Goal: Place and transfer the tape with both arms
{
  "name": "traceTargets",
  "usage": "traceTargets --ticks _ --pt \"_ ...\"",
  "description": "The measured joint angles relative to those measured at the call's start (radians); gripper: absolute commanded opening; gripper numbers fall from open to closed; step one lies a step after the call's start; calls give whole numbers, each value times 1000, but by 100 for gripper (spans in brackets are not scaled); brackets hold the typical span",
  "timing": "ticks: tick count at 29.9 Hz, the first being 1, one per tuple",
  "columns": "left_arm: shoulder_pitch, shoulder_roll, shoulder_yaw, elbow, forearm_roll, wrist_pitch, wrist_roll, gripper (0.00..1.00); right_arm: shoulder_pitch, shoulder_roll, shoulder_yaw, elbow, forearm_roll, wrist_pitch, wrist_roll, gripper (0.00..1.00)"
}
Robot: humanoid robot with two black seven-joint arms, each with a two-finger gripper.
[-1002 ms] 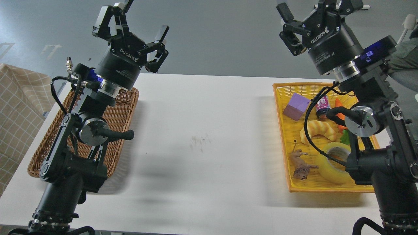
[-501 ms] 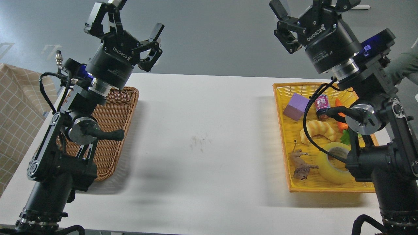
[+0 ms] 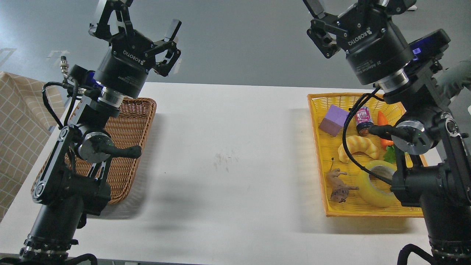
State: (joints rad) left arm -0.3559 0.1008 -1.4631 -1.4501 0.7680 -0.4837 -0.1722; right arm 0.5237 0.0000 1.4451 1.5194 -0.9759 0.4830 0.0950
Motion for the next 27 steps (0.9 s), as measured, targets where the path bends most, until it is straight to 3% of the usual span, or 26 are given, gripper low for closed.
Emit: traceTargets --ticks 16,22,27 --pt "1 -33 4 1 0 54 5 99 -23 0 8 -4 -1 -60 -3 99" --pt "-4 -11 53 1 116 81 0 99 -42 0 21 6 -5 -100 1 99" --pt "3 1 65 2 282 142 -60 99 -49 -122 -2 16 -69 -95 8 99"
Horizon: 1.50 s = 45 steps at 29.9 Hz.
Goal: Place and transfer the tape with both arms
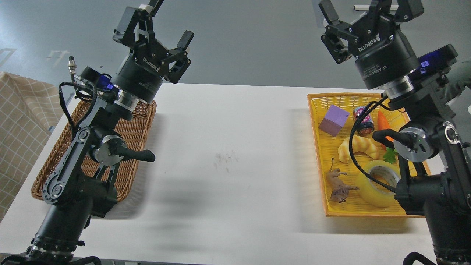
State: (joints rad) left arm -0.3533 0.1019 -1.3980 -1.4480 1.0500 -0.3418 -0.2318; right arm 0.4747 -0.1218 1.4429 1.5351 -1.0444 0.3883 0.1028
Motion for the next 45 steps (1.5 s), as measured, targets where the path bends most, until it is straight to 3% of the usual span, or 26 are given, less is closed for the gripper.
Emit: traceTargets --ticks 4,14,20,23,27,35,41,45 --pt "10 1 1 0 27 15 -41 99 29 -125 -10 8 -104 2 5 99" --pt "-2 -17 -3 0 -42 9 -37 99 13 -379 -62 2 -469 4 10 100" --pt "-4 -19 -1 0 -72 10 -34 99 8 -437 -15 -1 -310 89 98 100" --pt "-4 -19 -2 0 -73 12 -34 99 -21 -452 59 3 -193 99 105 100" --pt "-3 -22 -2 -1 -71 15 -35 99 -74 -589 213 -26 -93 100 112 100" --pt "1 -22 0 -3 -67 18 -40 99 -110 -455 266 -47 -84 101 138 99" --pt "9 -22 2 -6 -65 16 -37 99 -113 -500 258 -37 -120 100 126 99" --pt "12 -22 2 -8 -65 16 -36 99 -112 -545 237 -34 -296 100 109 99"
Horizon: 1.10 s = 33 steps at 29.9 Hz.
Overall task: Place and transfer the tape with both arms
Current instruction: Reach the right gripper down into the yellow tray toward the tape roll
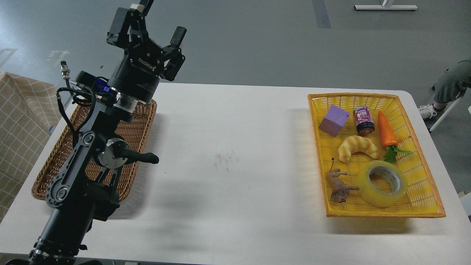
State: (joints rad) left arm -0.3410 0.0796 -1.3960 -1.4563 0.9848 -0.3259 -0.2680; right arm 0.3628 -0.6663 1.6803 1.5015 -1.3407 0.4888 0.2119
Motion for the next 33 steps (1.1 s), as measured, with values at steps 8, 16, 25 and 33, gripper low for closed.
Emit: traceTargets --ticks 8,16,25,33 --pt "4 -1 0 -1 -1 -1 2 99 14 -53 -130 42 -302 0 -41 99" --pt "5 0 -1 0 -3 1 3 99 20 -99 -287 107 -584 0 -36 97" --pt "6 1 -1 0 -5 3 5 99 15 -98 -488 134 -836 0 -33 96" --pt "31 0 0 5 -5 4 6 99 -4 -102 -565 132 -841 -9 -25 96"
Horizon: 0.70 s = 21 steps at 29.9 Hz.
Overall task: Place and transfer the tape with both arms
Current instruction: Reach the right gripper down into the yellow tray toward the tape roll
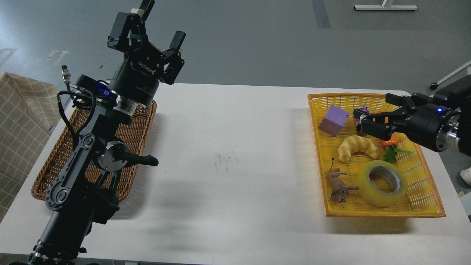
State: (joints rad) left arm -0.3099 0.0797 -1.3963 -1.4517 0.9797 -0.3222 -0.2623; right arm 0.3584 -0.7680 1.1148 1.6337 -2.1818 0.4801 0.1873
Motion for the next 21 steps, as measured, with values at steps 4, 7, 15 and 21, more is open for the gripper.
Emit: traceTargets --ticks 4,7,15,21 --pt "7 -1 0 0 1 0 0 99 -10 -14 -16 -1 0 -27 12 94" --pt "6 0 -1 -1 0 0 1 99 -32 -51 -18 2 0 -41 81 95" --pt "9 0 -1 -3 -1 -1 2 99 -46 -117 -28 -11 0 -51 293 95" --pt "9 1 -3 -3 -1 -2 1 99 -37 -142 -34 -55 0 -51 301 94"
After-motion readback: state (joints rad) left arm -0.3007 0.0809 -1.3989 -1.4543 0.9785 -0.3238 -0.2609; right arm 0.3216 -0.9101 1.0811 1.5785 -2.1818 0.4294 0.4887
